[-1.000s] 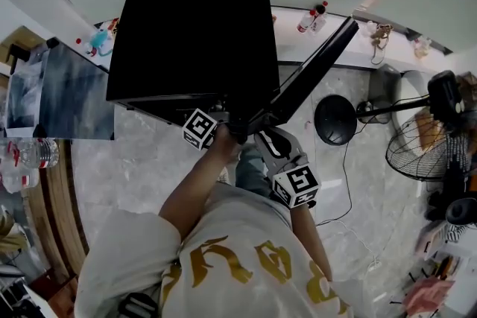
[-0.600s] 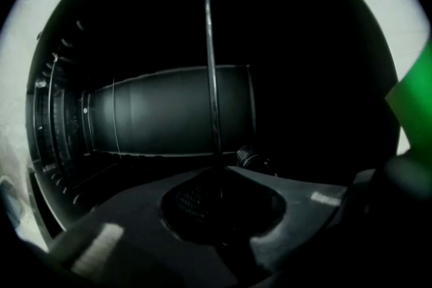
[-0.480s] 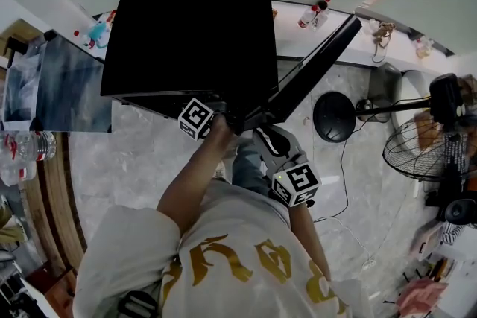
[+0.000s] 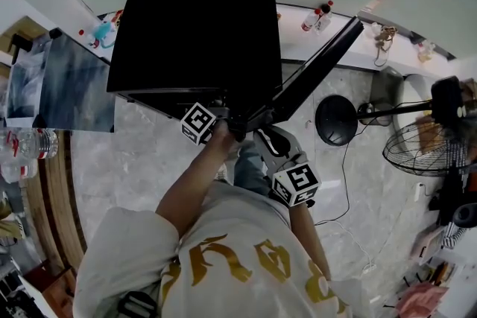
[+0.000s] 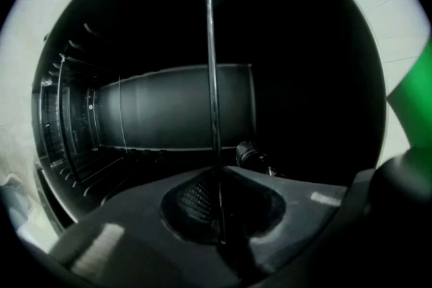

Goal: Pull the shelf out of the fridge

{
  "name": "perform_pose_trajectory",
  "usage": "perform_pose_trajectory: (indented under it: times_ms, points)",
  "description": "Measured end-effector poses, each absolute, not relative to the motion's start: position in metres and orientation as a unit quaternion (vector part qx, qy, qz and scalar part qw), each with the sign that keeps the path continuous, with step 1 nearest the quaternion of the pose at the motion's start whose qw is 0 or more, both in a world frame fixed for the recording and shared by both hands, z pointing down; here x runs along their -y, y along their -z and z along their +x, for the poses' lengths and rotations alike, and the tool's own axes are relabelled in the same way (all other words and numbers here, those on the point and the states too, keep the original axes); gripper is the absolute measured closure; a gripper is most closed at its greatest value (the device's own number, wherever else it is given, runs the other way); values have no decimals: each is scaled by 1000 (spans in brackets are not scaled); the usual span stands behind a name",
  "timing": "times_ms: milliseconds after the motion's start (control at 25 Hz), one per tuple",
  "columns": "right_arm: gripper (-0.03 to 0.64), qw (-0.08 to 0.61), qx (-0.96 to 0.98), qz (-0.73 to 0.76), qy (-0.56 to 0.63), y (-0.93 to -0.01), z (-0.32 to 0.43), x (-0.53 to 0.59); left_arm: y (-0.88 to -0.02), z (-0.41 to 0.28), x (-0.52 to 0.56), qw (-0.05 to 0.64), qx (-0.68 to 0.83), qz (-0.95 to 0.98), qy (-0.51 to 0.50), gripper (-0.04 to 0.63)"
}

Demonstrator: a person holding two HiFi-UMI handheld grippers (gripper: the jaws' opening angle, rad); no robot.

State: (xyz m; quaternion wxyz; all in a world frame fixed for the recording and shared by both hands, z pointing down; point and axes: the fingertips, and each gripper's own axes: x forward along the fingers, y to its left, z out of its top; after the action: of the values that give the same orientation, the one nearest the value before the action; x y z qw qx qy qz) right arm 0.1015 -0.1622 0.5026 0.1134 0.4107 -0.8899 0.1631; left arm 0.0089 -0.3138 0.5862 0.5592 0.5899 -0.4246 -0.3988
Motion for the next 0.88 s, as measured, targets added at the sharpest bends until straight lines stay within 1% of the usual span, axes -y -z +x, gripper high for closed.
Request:
perform_pose_trajectory:
  times_ms: [680,880]
  points:
    - [528,108,892,412,-151,-496,86,150,-587,12,265,581,413,591,377,468]
    - [539,109,885,427,-148,-495,88,146,-588,12,257,586,411,592,371,468]
